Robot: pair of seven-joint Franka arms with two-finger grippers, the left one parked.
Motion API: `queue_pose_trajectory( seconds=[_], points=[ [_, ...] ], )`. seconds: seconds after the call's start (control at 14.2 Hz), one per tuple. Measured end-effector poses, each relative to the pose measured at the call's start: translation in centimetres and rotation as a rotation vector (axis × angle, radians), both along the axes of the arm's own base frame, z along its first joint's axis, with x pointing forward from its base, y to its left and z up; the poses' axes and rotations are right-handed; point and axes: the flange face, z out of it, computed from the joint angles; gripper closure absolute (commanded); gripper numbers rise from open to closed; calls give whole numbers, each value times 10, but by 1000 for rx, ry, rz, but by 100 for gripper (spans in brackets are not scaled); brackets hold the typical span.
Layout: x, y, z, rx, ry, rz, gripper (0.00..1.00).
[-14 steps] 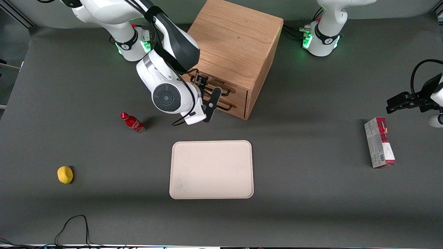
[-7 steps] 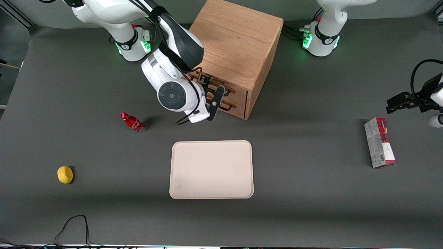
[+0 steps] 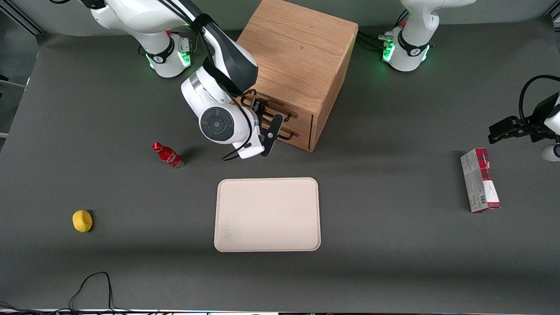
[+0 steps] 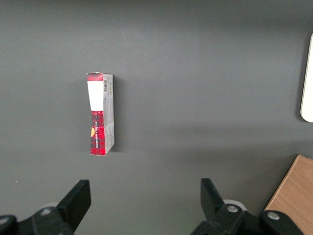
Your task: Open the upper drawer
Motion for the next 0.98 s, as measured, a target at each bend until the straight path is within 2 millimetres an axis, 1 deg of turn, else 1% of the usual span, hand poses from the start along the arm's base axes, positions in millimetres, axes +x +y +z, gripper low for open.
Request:
queue_pose_trajectory(
  seconds=[0.21, 0.35, 0.49, 0.7, 0.77, 0.98],
  points=[
    [2, -2, 0, 1, -4, -6, 0],
    [8, -6, 0, 4, -18, -19, 0],
    [20, -17, -1, 7, -34, -48, 0],
    [40, -40, -14, 6, -32, -86, 0],
    [46, -45, -18, 9, -32, -90, 0],
    [57, -53, -17, 17, -40, -103, 0]
  ],
)
